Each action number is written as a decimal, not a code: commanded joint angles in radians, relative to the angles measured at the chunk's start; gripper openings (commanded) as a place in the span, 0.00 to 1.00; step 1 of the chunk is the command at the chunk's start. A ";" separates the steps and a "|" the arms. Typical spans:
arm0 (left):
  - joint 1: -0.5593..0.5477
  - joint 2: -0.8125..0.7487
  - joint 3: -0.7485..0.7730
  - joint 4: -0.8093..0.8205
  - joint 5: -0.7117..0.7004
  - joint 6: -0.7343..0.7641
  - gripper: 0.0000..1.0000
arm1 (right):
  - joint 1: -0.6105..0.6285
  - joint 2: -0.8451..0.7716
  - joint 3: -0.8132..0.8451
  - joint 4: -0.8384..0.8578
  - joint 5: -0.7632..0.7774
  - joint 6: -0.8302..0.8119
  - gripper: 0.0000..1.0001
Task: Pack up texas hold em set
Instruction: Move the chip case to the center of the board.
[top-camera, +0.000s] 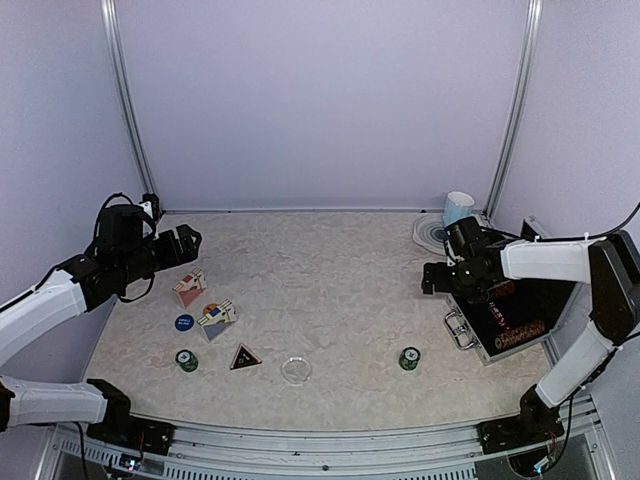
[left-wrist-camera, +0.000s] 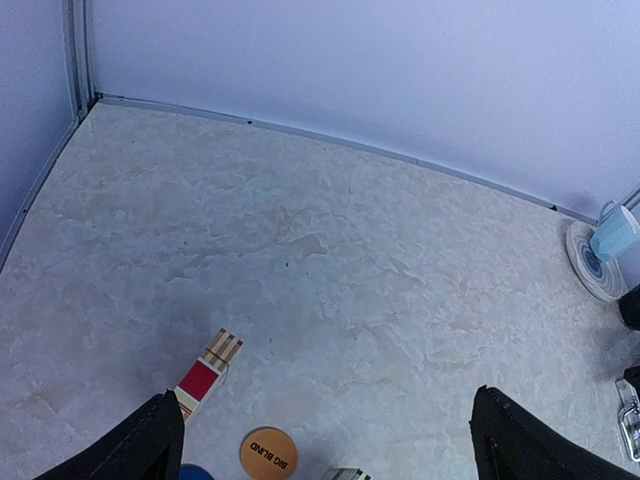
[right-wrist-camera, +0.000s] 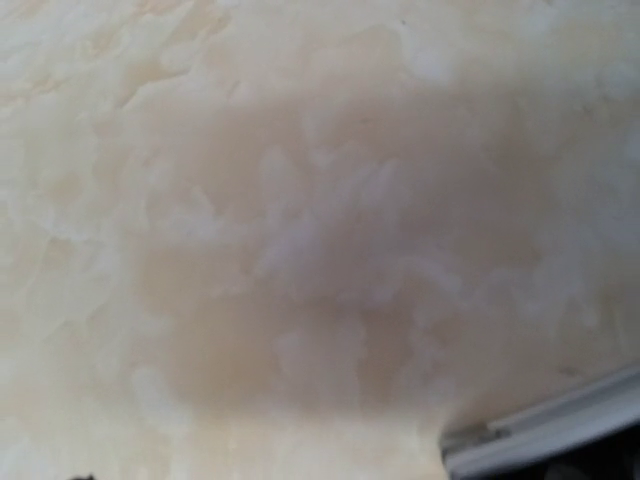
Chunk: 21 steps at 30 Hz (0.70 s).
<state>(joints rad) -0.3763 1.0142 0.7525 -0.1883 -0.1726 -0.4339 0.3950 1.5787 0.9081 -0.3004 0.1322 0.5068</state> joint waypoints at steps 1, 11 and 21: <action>0.009 0.002 -0.008 0.027 0.018 0.000 0.99 | 0.017 -0.068 -0.031 -0.046 0.053 0.033 0.97; 0.019 0.003 -0.010 0.029 0.036 -0.004 0.99 | 0.016 -0.020 -0.073 -0.010 0.050 0.035 0.98; 0.019 0.001 -0.012 0.032 0.038 -0.006 0.99 | 0.017 0.049 -0.053 0.046 -0.011 -0.003 0.98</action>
<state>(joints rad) -0.3653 1.0149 0.7521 -0.1867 -0.1421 -0.4400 0.4023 1.5929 0.8421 -0.2920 0.1520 0.5217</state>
